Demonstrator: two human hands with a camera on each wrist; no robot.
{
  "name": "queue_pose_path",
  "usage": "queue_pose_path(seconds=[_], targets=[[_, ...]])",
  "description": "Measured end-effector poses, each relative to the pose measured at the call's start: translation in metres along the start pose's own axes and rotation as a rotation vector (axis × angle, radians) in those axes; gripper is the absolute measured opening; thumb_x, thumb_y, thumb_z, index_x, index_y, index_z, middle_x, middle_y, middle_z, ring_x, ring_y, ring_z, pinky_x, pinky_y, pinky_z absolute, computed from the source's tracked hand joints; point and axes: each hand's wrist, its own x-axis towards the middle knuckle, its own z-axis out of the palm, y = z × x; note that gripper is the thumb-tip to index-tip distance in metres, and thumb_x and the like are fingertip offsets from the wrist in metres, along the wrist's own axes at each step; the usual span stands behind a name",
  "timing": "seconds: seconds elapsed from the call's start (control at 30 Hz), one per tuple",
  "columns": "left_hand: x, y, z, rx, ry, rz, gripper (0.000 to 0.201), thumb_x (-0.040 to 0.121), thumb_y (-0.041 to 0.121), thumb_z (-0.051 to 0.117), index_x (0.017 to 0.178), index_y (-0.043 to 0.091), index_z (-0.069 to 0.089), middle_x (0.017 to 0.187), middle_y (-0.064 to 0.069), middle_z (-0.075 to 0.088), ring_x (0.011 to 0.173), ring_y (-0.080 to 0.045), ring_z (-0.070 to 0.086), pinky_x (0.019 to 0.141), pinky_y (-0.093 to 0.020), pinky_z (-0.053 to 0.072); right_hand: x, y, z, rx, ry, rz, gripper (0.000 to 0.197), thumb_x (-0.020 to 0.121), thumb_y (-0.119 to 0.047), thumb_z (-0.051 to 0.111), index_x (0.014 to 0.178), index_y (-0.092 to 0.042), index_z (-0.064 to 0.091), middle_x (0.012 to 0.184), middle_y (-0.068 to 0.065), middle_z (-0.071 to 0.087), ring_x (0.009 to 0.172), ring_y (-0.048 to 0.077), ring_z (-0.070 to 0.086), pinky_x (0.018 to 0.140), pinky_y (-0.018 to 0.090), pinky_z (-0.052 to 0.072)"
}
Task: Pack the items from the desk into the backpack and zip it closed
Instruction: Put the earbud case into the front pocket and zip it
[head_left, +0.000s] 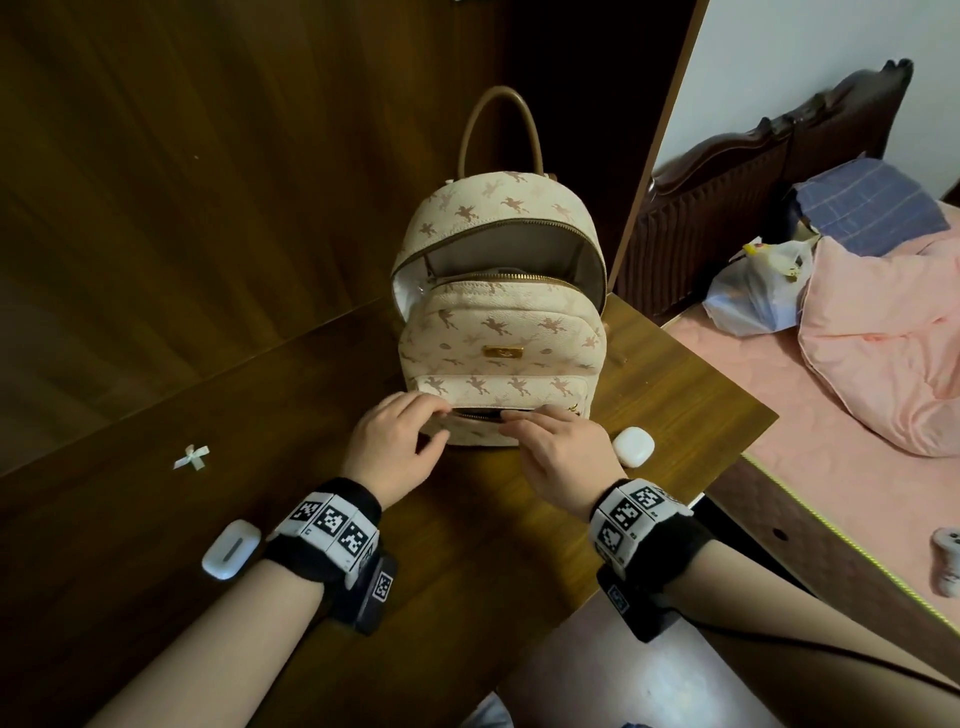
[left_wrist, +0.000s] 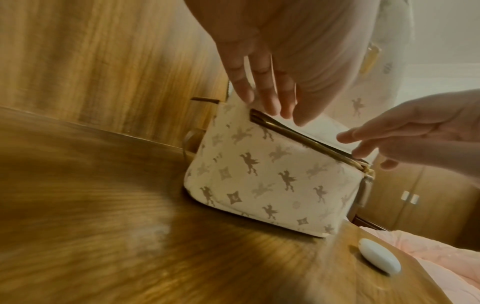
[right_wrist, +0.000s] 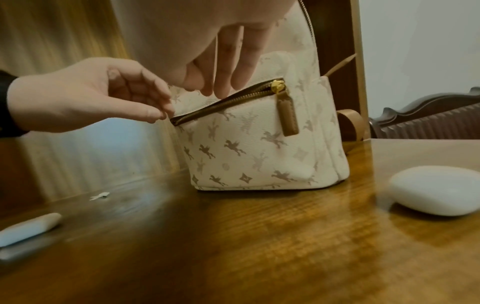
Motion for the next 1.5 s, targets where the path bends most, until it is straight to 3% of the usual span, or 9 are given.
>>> queue_pose_path(seconds=[0.2, 0.3, 0.53, 0.7, 0.8, 1.03, 1.23, 1.37, 1.5], targets=[[-0.013, -0.04, -0.02, 0.103, 0.163, -0.138, 0.025, 0.086, 0.031, 0.052, 0.101, 0.015, 0.064, 0.105, 0.0, 0.062, 0.102, -0.019, 0.054, 0.085, -0.029, 0.043, 0.028, -0.013, 0.015, 0.021, -0.019, -0.081, 0.027, 0.077, -0.011, 0.044, 0.087, -0.01, 0.069, 0.095, 0.003, 0.071, 0.083, 0.026, 0.065, 0.061, 0.036, 0.057], [-0.023, -0.065, -0.028, 0.137, 0.214, -0.258, 0.018, 0.086, 0.022, 0.06, 0.102, 0.013, 0.064, 0.111, -0.002, 0.06, 0.105, -0.022, 0.053, 0.087, -0.035, 0.044, 0.04, -0.021, 0.02, 0.022, -0.058, -0.137, 0.026, 0.077, -0.013, 0.043, 0.084, -0.011, 0.068, 0.091, 0.003, 0.07, 0.082, 0.025, 0.064, 0.058, 0.035, 0.056], [-0.058, -0.123, -0.042, 0.137, 0.214, -0.715, 0.026, 0.091, 0.023, 0.055, 0.116, 0.018, 0.059, 0.126, -0.003, 0.055, 0.118, -0.026, 0.047, 0.09, -0.044, 0.042, 0.071, -0.04, 0.044, 0.004, -0.043, -0.206, 0.028, 0.08, -0.023, 0.043, 0.087, -0.015, 0.069, 0.093, 0.0, 0.068, 0.089, 0.024, 0.06, 0.068, 0.037, 0.054], [-0.075, -0.168, -0.047, 0.093, 0.14, -1.074, 0.036, 0.094, 0.027, 0.051, 0.129, 0.021, 0.052, 0.137, -0.005, 0.048, 0.125, -0.031, 0.041, 0.092, -0.047, 0.042, 0.089, -0.051, 0.064, -0.178, -0.002, -0.297, 0.03, 0.076, -0.029, 0.044, 0.09, -0.019, 0.069, 0.104, 0.0, 0.064, 0.094, 0.02, 0.042, 0.073, 0.035, 0.033], [-0.08, -0.193, -0.047, 0.06, 0.082, -1.218, 0.039, 0.096, 0.026, 0.047, 0.135, 0.023, 0.048, 0.143, -0.006, 0.042, 0.132, -0.034, 0.033, 0.098, -0.049, 0.039, 0.092, -0.05, 0.077, -0.271, -0.064, -0.264, 0.034, 0.075, -0.029, 0.041, 0.093, -0.02, 0.069, 0.114, -0.001, 0.064, 0.099, 0.022, 0.042, 0.074, 0.035, 0.034], [-0.092, -0.238, -0.044, 0.042, -0.013, -1.278, 0.04, 0.097, 0.024, 0.046, 0.136, 0.023, 0.048, 0.139, -0.012, 0.045, 0.125, -0.036, 0.043, 0.099, -0.046, 0.041, 0.094, -0.039, 0.092, -0.363, -0.04, -0.327, 0.02, 0.077, -0.025, 0.055, 0.093, -0.019, 0.067, 0.108, -0.004, 0.066, 0.098, 0.028, 0.059, 0.072, 0.038, 0.03], [-0.088, -0.246, -0.044, -0.017, -0.029, -1.3, 0.042, 0.095, 0.034, 0.048, 0.137, 0.031, 0.044, 0.131, -0.001, 0.056, 0.117, -0.028, 0.052, 0.091, -0.042, 0.047, 0.095, -0.036, 0.097, -0.368, -0.009, -0.324, 0.015, 0.073, -0.023, 0.068, 0.086, -0.018, 0.064, 0.099, -0.004, 0.067, 0.1, 0.029, 0.06, 0.073, 0.039, 0.032], [-0.085, -0.244, -0.041, 0.03, -0.069, -1.265, 0.029, 0.095, 0.035, 0.05, 0.122, 0.029, 0.056, 0.121, -0.001, 0.062, 0.107, -0.028, 0.057, 0.082, -0.038, 0.049, 0.096, -0.038, 0.098, -0.399, 0.004, -0.31, 0.008, 0.073, -0.023, 0.069, 0.079, -0.018, 0.066, 0.09, -0.005, 0.066, 0.107, 0.024, 0.048, 0.074, 0.039, 0.031], [-0.078, -0.237, -0.045, 0.081, -0.106, -1.271, 0.02, 0.093, 0.033, 0.055, 0.105, 0.02, 0.064, 0.107, -0.009, 0.064, 0.098, -0.03, 0.059, 0.069, -0.034, 0.044, 0.096, -0.039, 0.096, -0.407, 0.025, -0.312, 0.006, 0.072, -0.022, 0.069, 0.076, -0.018, 0.066, 0.085, -0.005, 0.066, 0.106, 0.023, 0.047, 0.074, 0.038, 0.029]])
